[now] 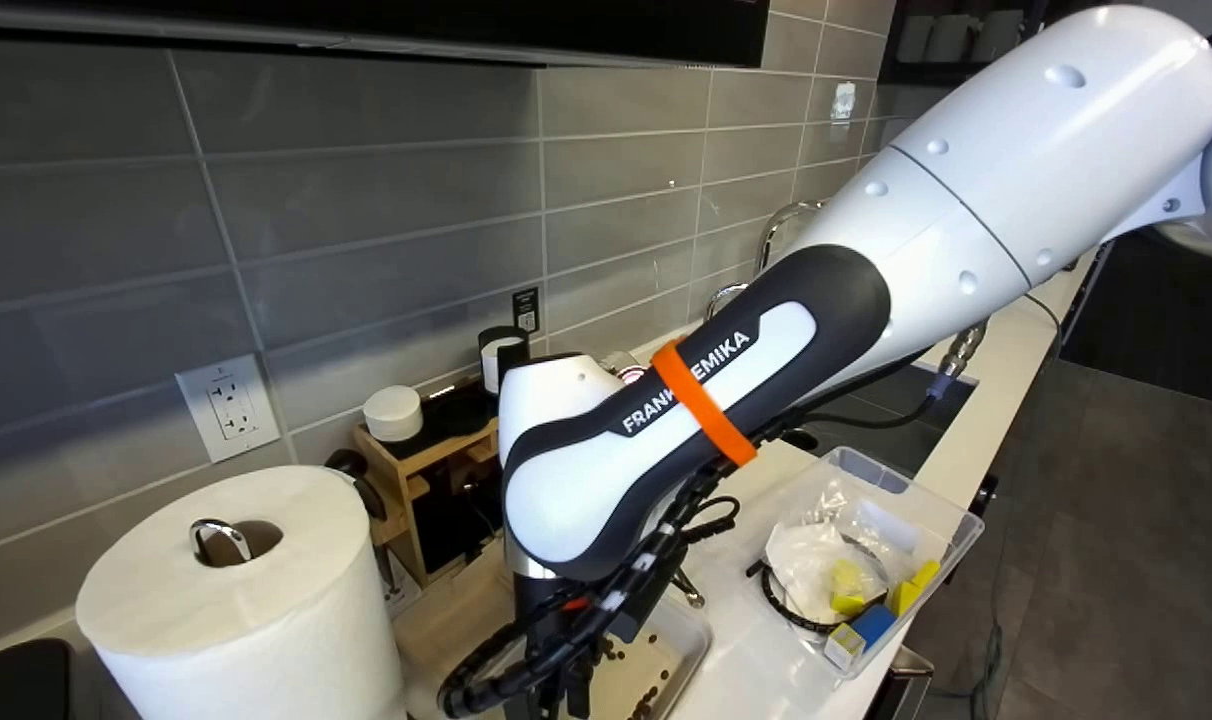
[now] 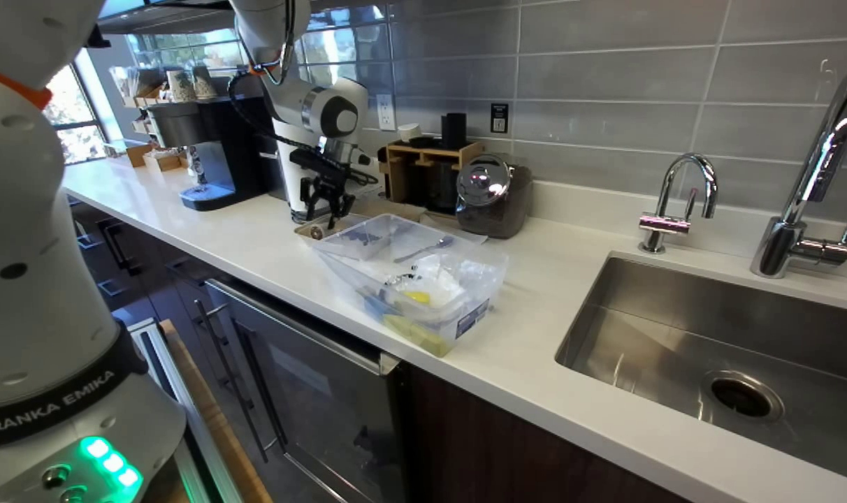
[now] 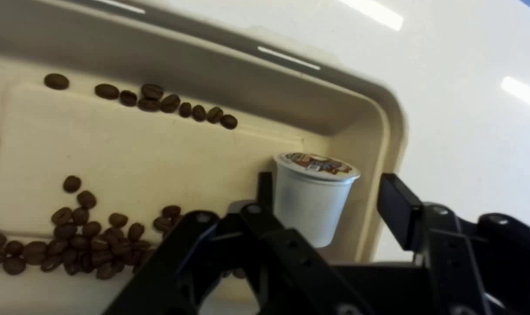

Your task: Remove the white container from the big lunchbox and put it in the takeaway pack

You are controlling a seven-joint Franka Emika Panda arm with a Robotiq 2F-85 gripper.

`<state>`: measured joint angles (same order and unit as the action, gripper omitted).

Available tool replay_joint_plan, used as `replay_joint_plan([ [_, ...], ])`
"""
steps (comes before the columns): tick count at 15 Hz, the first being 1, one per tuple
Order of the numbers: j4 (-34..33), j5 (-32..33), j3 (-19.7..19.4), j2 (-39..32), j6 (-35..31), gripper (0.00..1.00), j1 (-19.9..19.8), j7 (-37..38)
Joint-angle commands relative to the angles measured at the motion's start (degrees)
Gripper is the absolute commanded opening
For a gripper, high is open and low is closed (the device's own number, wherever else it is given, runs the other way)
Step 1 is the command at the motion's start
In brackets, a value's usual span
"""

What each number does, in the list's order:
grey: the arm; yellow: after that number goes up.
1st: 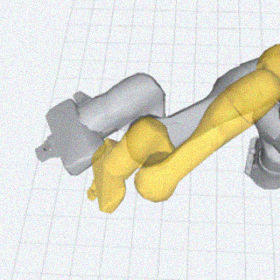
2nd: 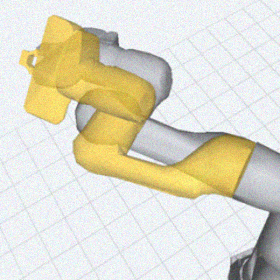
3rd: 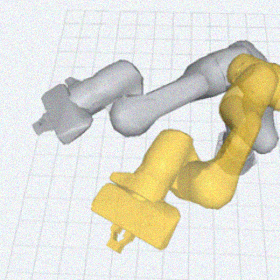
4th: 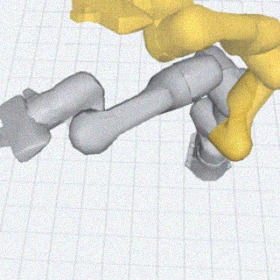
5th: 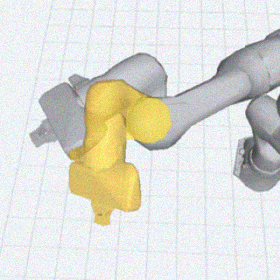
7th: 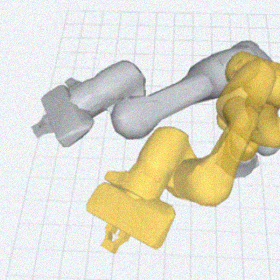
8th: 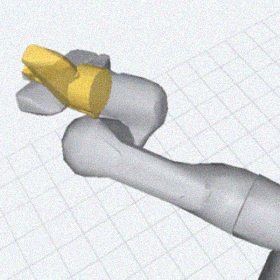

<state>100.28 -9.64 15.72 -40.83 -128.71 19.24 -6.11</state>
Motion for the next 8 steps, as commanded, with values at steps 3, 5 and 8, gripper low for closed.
replay_joint_plan([
  [3, 3.8, 0.1, 0.2, 8.5, 8.2, 1.00, -2.0, 2.2],
  [5, 8.2, -0.1, -0.6, 13.6, 8.6, 1.00, -3.2, 2.7],
  [8, 17.5, -2.0, -1.5, 21.9, 3.3, 1.00, -6.5, 1.1],
])
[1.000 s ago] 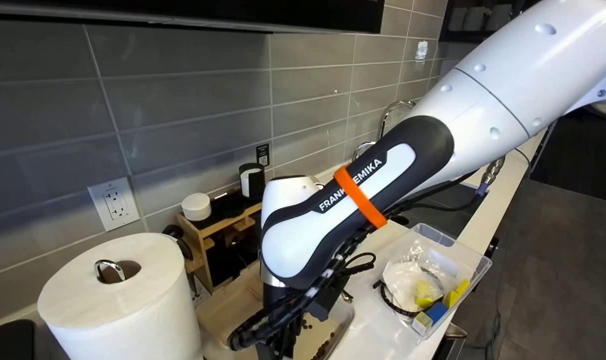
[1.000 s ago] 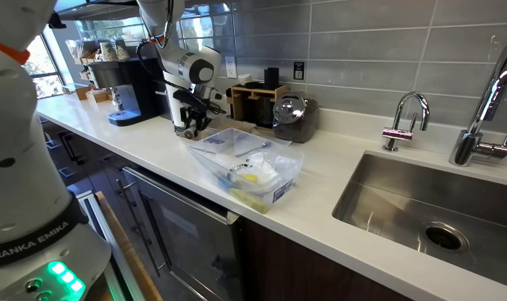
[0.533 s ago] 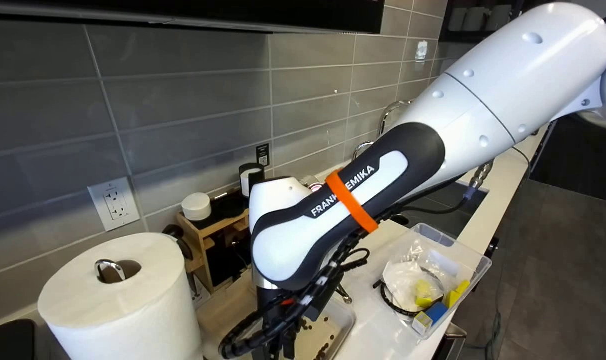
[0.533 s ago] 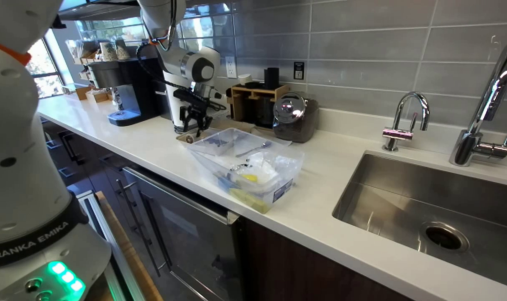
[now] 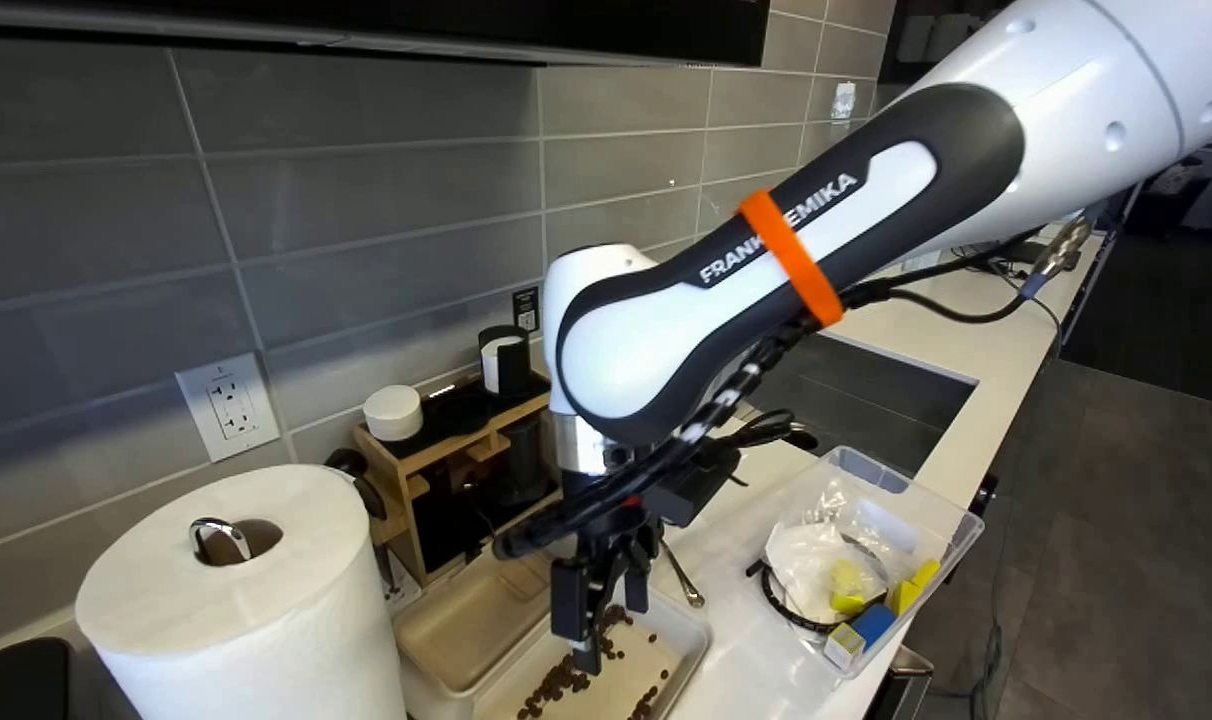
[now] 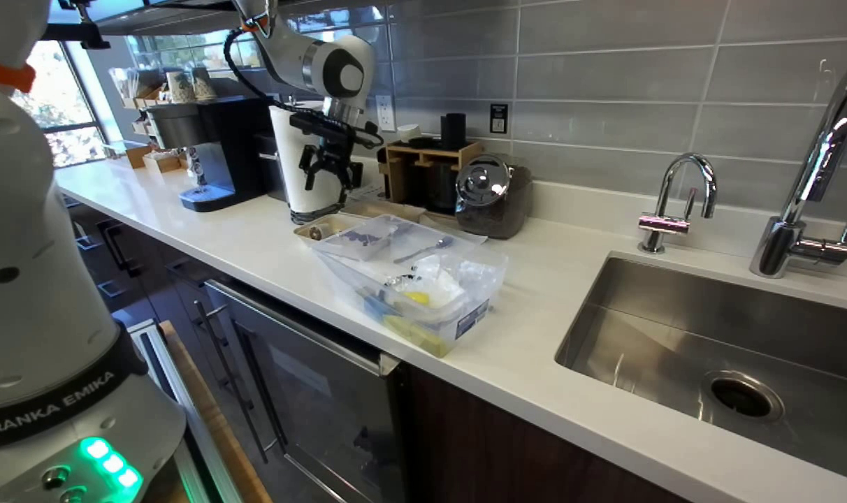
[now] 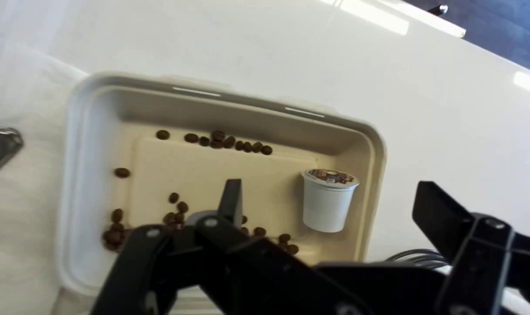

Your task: Remove the white container from the big lunchbox and put it in the takeaway pack

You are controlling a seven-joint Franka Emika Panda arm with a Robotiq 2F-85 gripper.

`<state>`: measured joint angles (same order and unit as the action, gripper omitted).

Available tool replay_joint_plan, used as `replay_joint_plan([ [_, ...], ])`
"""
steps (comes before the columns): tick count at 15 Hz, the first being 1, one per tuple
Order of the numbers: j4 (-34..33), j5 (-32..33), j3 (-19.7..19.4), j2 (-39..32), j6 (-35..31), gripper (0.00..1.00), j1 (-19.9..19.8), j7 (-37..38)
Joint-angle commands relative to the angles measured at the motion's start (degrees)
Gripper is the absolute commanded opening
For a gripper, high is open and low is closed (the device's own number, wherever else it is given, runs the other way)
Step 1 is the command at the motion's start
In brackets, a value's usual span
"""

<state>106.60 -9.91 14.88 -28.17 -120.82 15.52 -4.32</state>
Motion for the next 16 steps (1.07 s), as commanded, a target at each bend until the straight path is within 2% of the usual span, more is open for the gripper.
replay_joint_plan([
  [1, 13.8, -3.4, -0.1, 10.9, -7.2, 1.00, -4.3, -3.7],
  [4, 22.9, -5.9, 0.3, 17.0, -14.5, 1.00, -7.6, -13.0],
  [7, 31.8, -6.2, -0.3, 27.0, -16.8, 1.00, -9.7, -20.7],
  [8, 33.3, -4.7, -1.2, 29.7, -16.0, 1.00, -9.7, -21.1],
  [12, 38.4, -5.9, -5.8, 42.5, -9.7, 1.00, -9.4, -21.6],
  [16, 39.9, -0.6, -10.6, 55.9, -1.8, 1.00, -10.2, -15.5],
])
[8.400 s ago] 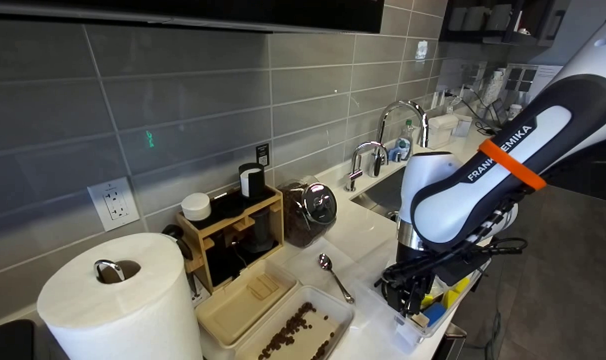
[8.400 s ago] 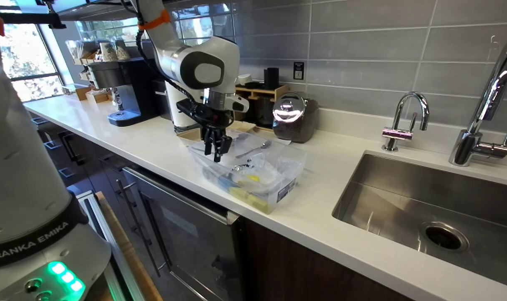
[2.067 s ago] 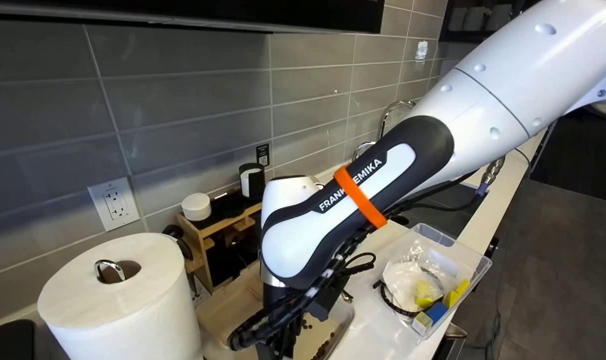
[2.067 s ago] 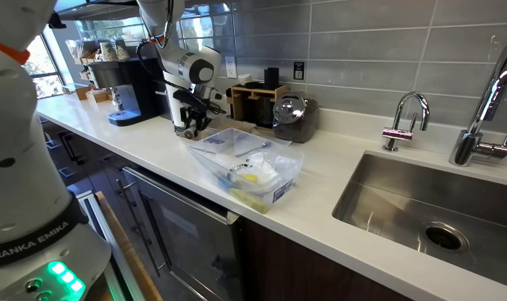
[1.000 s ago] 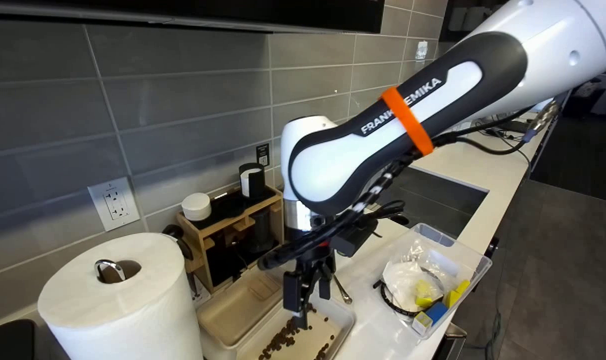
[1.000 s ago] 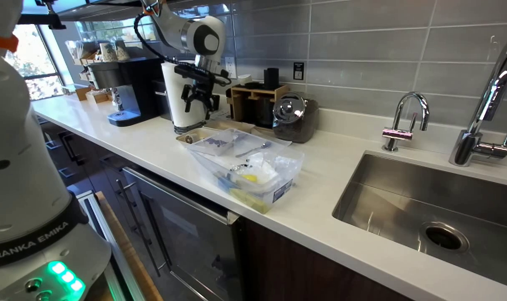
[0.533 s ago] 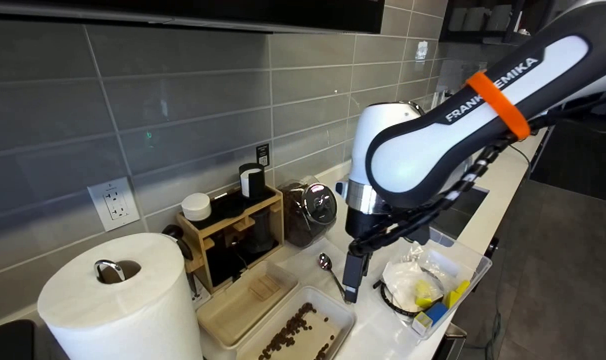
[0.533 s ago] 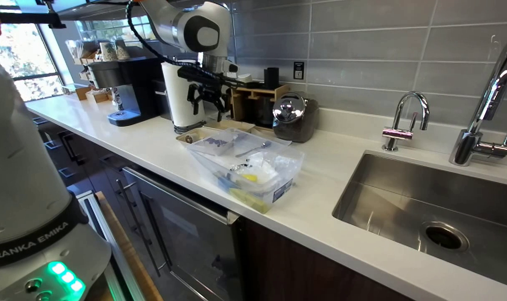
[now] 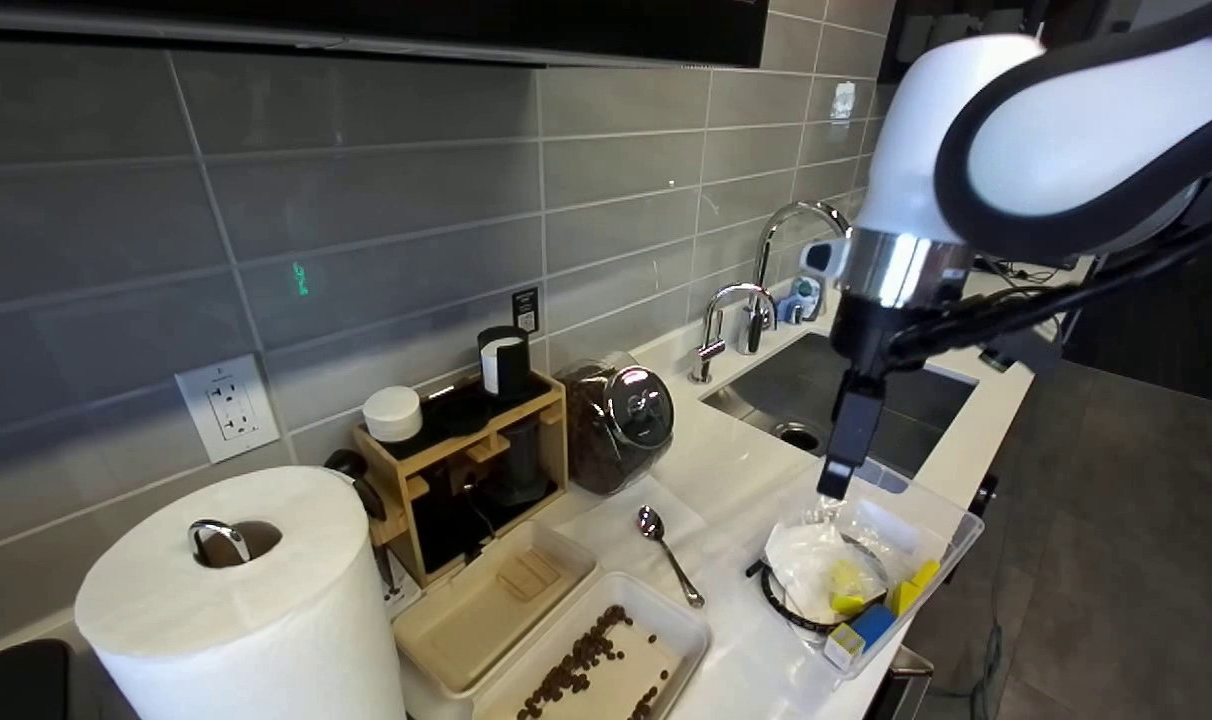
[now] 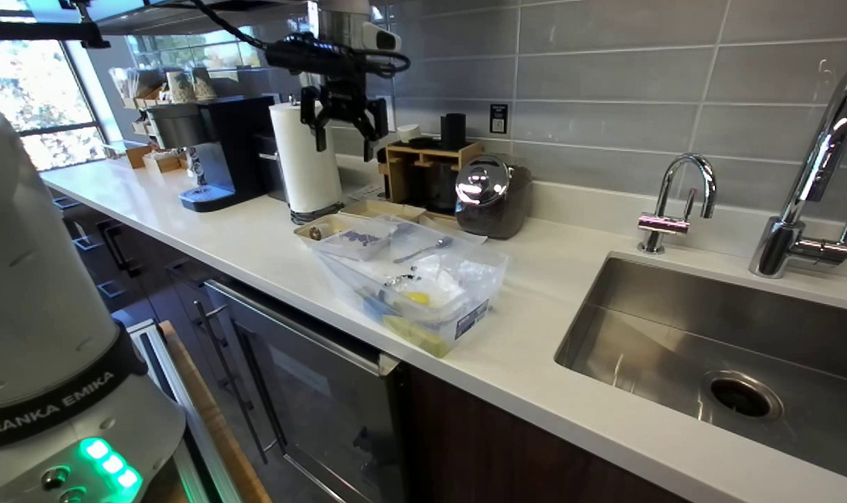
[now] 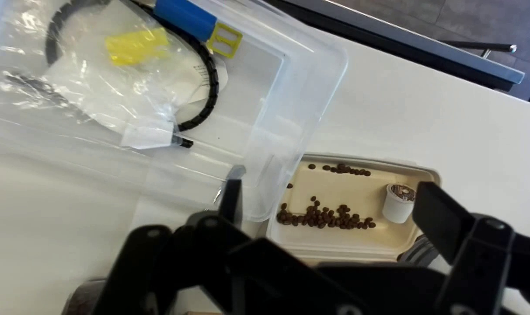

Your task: Remove the white container from the big lunchbox and put it in the takeaway pack

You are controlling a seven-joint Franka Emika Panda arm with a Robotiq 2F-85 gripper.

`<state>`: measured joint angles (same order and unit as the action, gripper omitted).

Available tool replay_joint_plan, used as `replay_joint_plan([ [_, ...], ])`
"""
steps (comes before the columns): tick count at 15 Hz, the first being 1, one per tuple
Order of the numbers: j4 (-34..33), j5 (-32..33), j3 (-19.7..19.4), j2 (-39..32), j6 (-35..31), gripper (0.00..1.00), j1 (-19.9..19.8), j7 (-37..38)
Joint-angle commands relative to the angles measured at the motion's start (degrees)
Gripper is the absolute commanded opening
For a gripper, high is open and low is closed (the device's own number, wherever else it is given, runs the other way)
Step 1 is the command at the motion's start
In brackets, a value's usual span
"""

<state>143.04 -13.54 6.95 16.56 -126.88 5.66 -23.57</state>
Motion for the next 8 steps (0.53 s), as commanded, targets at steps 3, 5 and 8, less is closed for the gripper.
replay_joint_plan([
  [3, 0.9, 6.6, -5.6, 19.9, 8.2, 1.00, -1.4, 5.0],
  [5, -0.4, 5.1, -6.6, 15.2, 6.5, 1.00, 0.4, 3.9],
  [8, 0.0, 5.1, -6.7, 15.6, 6.7, 1.00, 1.0, 3.8],
])
